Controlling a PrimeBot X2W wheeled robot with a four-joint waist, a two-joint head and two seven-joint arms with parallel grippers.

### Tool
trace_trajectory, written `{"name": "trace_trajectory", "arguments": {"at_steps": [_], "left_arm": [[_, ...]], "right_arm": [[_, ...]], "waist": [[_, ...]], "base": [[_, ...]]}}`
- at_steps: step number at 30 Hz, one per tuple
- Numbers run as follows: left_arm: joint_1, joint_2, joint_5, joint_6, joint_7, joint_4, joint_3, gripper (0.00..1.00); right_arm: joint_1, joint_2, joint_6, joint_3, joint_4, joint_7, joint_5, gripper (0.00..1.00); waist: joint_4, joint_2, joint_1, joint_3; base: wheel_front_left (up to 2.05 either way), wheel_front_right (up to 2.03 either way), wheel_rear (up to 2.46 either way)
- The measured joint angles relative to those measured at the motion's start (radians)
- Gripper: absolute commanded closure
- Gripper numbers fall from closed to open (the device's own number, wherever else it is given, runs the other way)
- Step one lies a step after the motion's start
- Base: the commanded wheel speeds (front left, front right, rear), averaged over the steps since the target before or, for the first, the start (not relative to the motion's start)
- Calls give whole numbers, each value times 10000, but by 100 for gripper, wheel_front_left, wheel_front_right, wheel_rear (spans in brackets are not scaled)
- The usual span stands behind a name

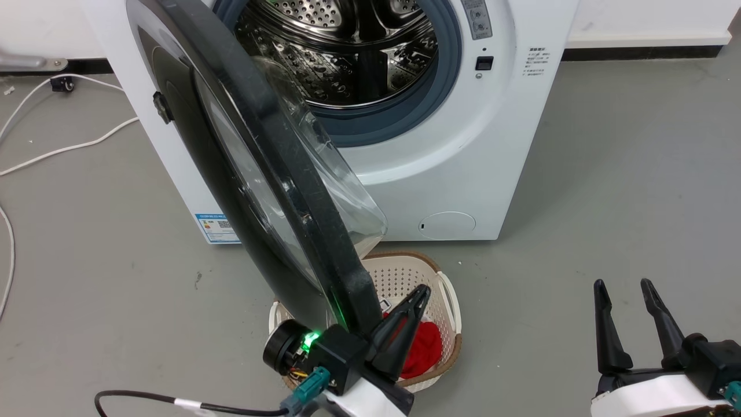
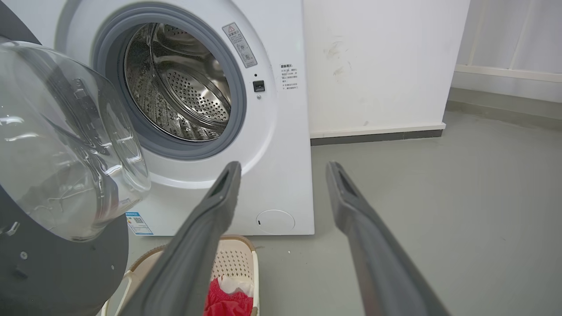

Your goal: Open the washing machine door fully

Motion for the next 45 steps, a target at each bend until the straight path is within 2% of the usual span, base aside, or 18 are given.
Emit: {"name": "trace_trajectory", "arguments": {"at_steps": [11, 18, 25, 36, 45], "left_arm": [[-211, -128, -90, 412, -316, 713, 242, 100], [-195, -44, -54, 495, -439, 771, 217, 100], [591, 272, -23, 1070, -556, 140, 441, 100], [1433, 585, -161, 1530, -616, -577, 685, 100], [1872, 798, -272, 1847, -474, -878, 872, 100]], "right_arm": [[-4, 0, 0, 23, 132, -19, 153, 0], [-10, 0, 0, 100, 222, -46, 244, 0], [17, -2, 0, 84, 282, -50, 276, 0], [138, 2, 0, 86, 253, 36, 274, 0], [276, 2, 0, 102, 136, 109, 341, 0]], "waist": [[-22, 0, 0, 37], [35, 0, 0, 14], [167, 0, 0, -140], [849, 0, 0, -381], [1807, 0, 0, -531]], "base": [[0, 0, 0], [0, 0, 0], [0, 0, 0], [0, 0, 0], [0, 0, 0]]}}
